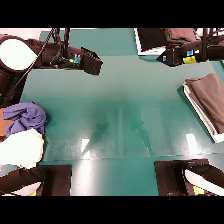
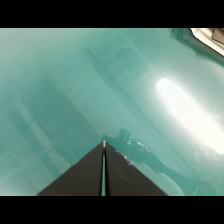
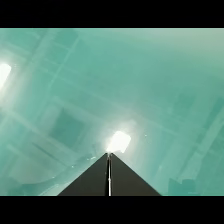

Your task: Fold the shirts.

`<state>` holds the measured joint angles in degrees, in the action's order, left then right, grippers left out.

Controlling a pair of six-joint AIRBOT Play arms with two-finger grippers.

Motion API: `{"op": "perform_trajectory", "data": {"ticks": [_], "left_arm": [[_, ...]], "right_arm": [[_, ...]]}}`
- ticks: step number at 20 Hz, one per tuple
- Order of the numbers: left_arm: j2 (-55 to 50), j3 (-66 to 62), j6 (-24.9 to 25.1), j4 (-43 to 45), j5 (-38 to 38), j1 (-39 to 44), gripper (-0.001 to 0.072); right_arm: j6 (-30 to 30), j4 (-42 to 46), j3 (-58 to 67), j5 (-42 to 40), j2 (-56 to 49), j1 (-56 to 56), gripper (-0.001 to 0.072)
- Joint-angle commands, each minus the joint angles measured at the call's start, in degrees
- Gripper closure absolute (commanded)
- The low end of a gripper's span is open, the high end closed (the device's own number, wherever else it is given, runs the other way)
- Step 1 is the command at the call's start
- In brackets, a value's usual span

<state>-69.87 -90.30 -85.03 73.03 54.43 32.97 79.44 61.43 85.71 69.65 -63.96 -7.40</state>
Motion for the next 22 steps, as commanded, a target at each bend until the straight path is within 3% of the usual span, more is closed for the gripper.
{"op": "perform_trajectory", "data": {"ticks": [1,10,13,18,22], "left_arm": [[0.0,0.0,0.0,0.0,0.0,0.0,0.0684],[0.0,0.0,0.0,0.0,0.0,0.0,0.0684],[0.2,-0.3,0.0,2.0,-6.0,-0.4,0.0684],[6.1,0.7,-6.3,14.8,11.6,-15.5,0.0684],[11.6,11.8,-3.2,20.2,23.2,-30.2,0.0680]], "right_arm": [[0.0,0.0,0.1,0.0,0.0,-0.1,0.0696],[0.0,0.0,0.0,0.1,0.0,-0.1,0.0696],[0.0,0.0,0.0,0.9,0.0,-0.1,0.0696],[0.0,0.1,-0.1,2.0,0.0,-0.1,0.0696],[0.0,0.1,-0.1,1.8,0.0,-0.1,0.0695]]}}
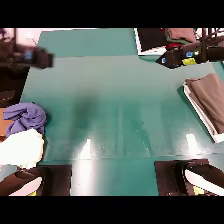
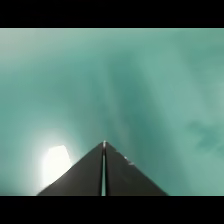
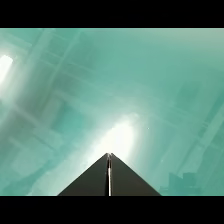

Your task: Fold the shirts.

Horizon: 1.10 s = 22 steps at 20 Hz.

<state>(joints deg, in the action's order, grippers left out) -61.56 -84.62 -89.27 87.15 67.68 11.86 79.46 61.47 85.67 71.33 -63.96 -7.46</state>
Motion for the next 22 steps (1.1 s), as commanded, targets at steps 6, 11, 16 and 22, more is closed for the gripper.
{"op": "perform_trajectory", "data": {"ticks": [6,11,16,22], "left_arm": [[3.8,26.1,-1.0,9.7,5.2,-22.0,-0.0003],[3.8,36.1,-0.9,2.8,-5.0,-22.3,-0.0002],[3.8,36.6,-0.3,-1.0,-7.0,-22.3,0.0670],[11.3,9.4,2.7,-6.5,-5.7,-15.0,0.0687]], "right_arm": [[0.0,0.0,-0.1,0.0,0.0,0.0,0.0696],[0.0,0.0,-0.2,-1.5,0.0,0.0,0.0696],[0.0,0.0,0.0,-1.7,0.0,0.0,0.0695],[0.0,0.2,12.8,-2.0,0.0,0.3,0.0696]]}}
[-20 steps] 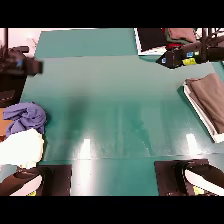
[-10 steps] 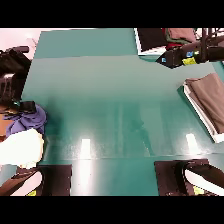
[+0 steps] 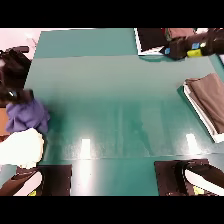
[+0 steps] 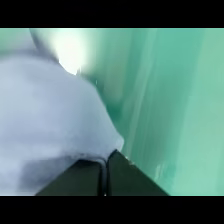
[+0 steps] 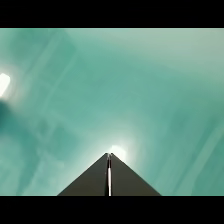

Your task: Fold the shirts.

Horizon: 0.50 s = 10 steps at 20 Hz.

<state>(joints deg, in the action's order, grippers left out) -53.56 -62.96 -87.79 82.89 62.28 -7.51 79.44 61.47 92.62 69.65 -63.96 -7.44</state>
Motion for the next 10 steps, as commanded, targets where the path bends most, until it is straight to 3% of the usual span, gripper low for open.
{"op": "perform_trajectory", "data": {"ticks": [1,5,10], "left_arm": [[4.0,-19.0,1.2,-1.9,-0.3,8.4,0.0687],[3.8,-34.6,0.8,-1.8,-4.4,23.8,0.0688],[-3.5,-34.8,0.6,-1.7,-8.7,39.0,0.0688]], "right_arm": [[0.0,0.2,8.6,-0.7,0.0,0.9,0.0696],[0.1,0.1,17.5,-0.9,0.0,6.0,0.0696],[0.7,0.0,23.0,1.6,0.0,12.3,0.0696]]}}
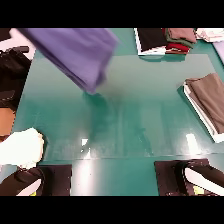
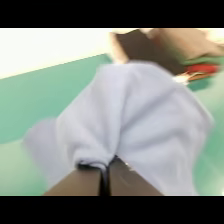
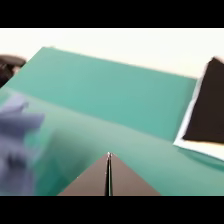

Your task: Fold the shirts.

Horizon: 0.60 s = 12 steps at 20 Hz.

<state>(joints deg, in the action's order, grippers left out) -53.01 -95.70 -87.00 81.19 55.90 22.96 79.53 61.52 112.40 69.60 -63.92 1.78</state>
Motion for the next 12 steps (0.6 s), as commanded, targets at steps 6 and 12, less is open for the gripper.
{"op": "perform_trajectory", "data": {"ticks": [6,12], "left_arm": [[-27.3,-2.1,5.6,-3.3,-3.8,28.0,0.0680],[-29.4,-4.2,1.5,-3.7,0.3,18.9,0.0212]], "right_arm": [[0.8,-0.1,3.3,4.0,0.0,4.2,0.0696],[0.8,-0.1,3.3,4.2,0.0,4.2,0.0696]]}}
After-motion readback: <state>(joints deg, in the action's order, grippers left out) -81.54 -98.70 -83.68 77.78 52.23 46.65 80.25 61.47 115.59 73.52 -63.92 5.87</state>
